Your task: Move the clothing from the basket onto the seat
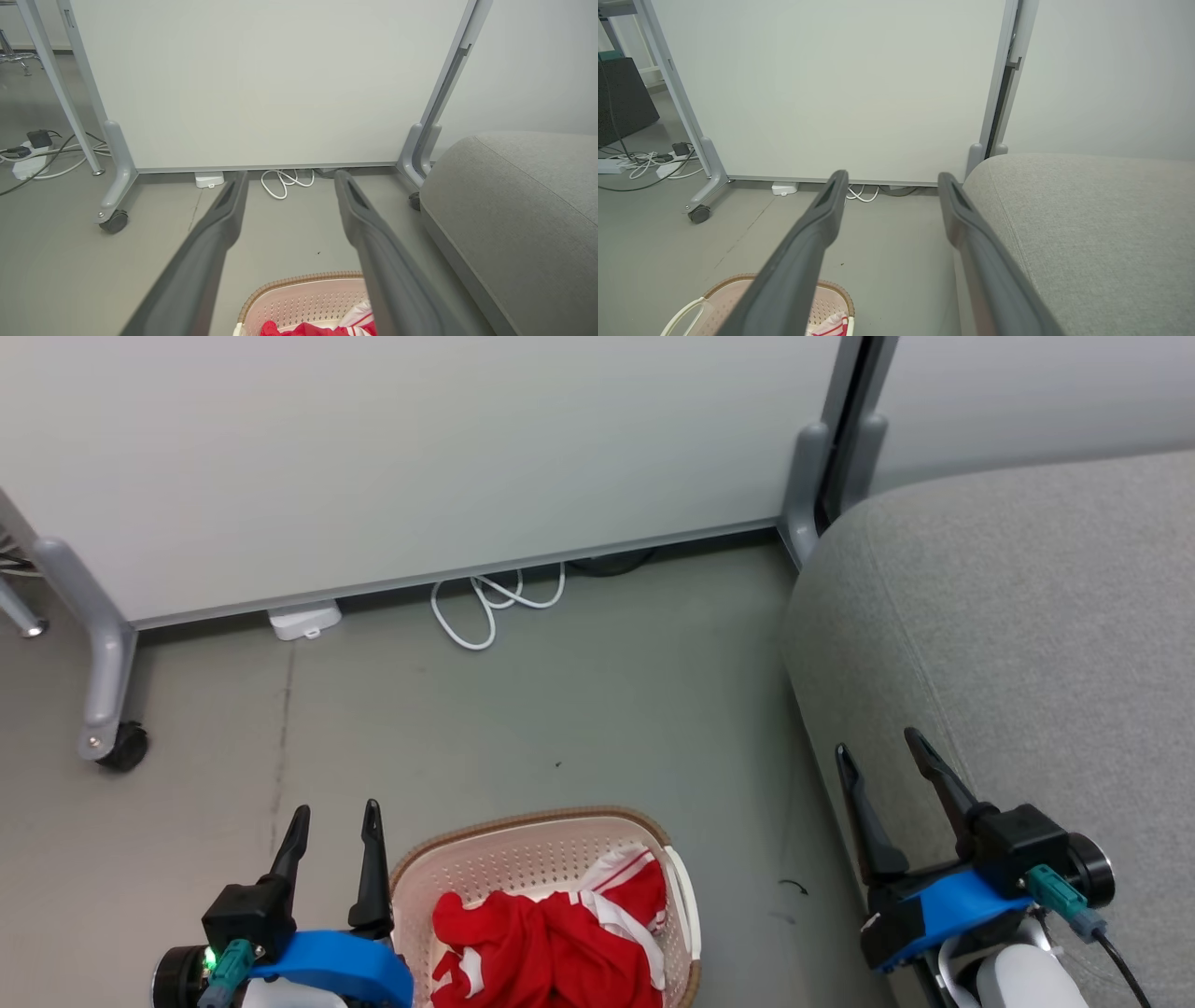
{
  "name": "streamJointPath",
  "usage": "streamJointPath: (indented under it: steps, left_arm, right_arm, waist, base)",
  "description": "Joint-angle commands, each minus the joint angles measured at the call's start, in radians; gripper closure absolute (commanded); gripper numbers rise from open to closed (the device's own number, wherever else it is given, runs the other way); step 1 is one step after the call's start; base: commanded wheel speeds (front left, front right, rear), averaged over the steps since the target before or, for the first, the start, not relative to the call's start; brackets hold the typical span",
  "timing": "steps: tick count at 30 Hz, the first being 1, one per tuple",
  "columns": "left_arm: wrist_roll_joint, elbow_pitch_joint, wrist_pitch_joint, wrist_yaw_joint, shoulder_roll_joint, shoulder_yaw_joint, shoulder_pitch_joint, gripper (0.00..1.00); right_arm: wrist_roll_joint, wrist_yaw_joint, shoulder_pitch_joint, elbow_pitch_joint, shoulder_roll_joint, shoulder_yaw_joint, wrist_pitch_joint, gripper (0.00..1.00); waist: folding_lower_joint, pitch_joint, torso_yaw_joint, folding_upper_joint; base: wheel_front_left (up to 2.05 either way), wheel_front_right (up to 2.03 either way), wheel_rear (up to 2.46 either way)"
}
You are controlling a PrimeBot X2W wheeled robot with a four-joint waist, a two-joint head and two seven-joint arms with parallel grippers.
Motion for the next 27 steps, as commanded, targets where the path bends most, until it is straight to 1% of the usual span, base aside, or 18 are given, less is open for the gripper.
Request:
streamJointPath:
  steps: [1, 10, 16, 20, 25, 27]
  left_arm:
    - [0.0, 0.01, -0.005, -0.003, 0.005, 0.004, -0.02, 0.0]
    - [0.001, 0.152, -0.005, -0.01, 0.017, -0.005, -0.119, 0.0]
    - [0.011, 0.288, 0.003, -0.01, 0.048, -0.01, -0.199, 0.0]
    - [0.005, 0.386, 0.01, -0.017, 0.064, -0.015, -0.247, 0.0]
    - [0.0, 0.497, 0.025, -0.031, 0.076, -0.025, -0.303, 0.0]
    - [-0.001, 0.535, 0.028, -0.03, 0.082, -0.028, -0.325, 0.0]
  right_arm:
    - [0.004, 0.0, -0.018, -0.008, -0.005, 0.007, -0.007, 0.0]
    - [0.026, 0.0, -0.08, -0.055, -0.005, 0.054, -0.02, 0.0]
    - [0.056, 0.0, -0.114, -0.078, -0.004, 0.077, -0.033, 0.0]
    - [0.077, 0.0, -0.131, -0.076, -0.004, 0.073, -0.043, 0.0]
    - [0.097, 0.0, -0.145, -0.075, -0.004, 0.071, -0.05, 0.0]
    - [0.103, 0.0, -0.154, -0.077, -0.004, 0.076, -0.051, 0.0]
  waist:
    - [0.0, 0.047, -0.045, 0.0]
    - [0.0, 0.217, -0.16, 0.0]
    - [0.0, 0.337, -0.231, 0.0]
    - [0.0, 0.396, -0.259, 0.0]
    - [0.0, 0.456, -0.274, 0.0]
    - [0.0, 0.478, -0.28, 0.0]
  base:
    - [0.0, 0.0, 0.0]
    - [0.0, 0.0, 0.0]
    - [0.0, 0.0, 0.0]
    - [0.0, 0.0, 0.0]
    - [0.0, 0.0, 0.0]
    - [0.0, 0.0, 0.0]
